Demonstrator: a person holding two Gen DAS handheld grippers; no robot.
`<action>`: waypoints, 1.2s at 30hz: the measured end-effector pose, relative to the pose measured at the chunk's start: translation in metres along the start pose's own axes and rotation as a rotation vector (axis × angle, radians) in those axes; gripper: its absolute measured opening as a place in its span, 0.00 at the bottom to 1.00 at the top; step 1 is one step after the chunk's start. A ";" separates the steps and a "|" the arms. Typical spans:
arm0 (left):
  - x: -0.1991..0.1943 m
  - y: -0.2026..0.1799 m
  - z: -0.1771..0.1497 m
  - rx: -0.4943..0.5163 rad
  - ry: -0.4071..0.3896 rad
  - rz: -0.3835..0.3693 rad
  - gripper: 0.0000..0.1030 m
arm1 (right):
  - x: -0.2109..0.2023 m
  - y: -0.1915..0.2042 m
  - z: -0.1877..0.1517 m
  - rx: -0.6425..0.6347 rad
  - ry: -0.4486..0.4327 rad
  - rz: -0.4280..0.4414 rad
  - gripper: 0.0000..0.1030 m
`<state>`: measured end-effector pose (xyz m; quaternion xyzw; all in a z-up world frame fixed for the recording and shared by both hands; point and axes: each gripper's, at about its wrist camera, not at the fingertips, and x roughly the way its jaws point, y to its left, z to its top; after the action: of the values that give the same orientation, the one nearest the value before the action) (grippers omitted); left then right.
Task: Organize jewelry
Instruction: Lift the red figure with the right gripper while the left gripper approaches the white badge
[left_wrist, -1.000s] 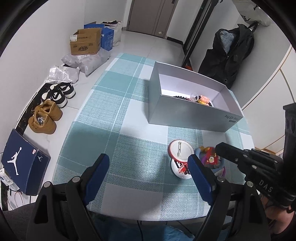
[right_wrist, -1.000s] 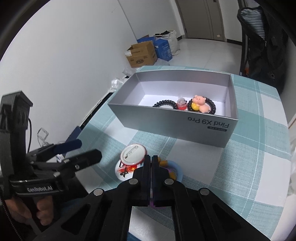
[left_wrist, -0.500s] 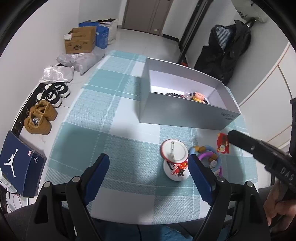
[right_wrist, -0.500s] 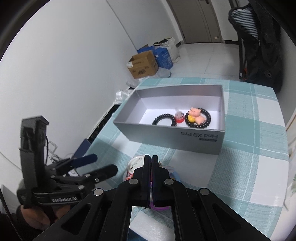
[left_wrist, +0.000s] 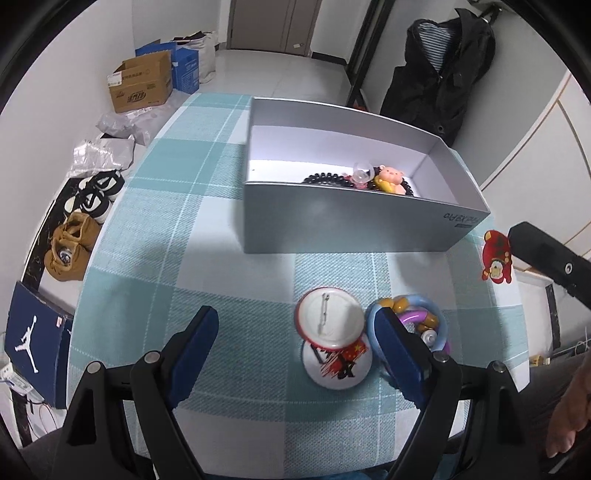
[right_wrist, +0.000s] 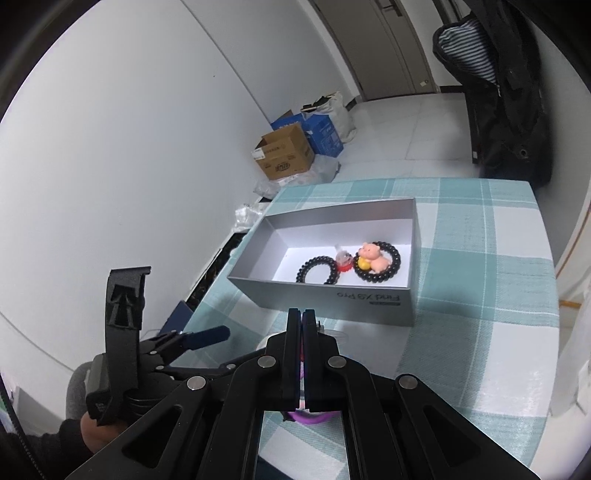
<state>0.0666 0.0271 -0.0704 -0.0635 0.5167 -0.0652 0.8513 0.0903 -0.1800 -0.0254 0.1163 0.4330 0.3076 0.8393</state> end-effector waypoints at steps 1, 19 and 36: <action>0.000 -0.001 0.001 0.005 -0.001 0.002 0.81 | -0.001 -0.001 0.001 0.002 -0.001 0.003 0.00; 0.008 -0.011 0.001 0.069 0.023 0.028 0.69 | -0.013 -0.003 0.005 0.006 -0.026 0.017 0.00; 0.000 -0.012 0.007 0.062 0.014 -0.063 0.11 | -0.012 0.000 0.005 0.000 -0.035 0.026 0.00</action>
<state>0.0719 0.0160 -0.0654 -0.0526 0.5181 -0.1084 0.8468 0.0890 -0.1870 -0.0151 0.1273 0.4169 0.3165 0.8425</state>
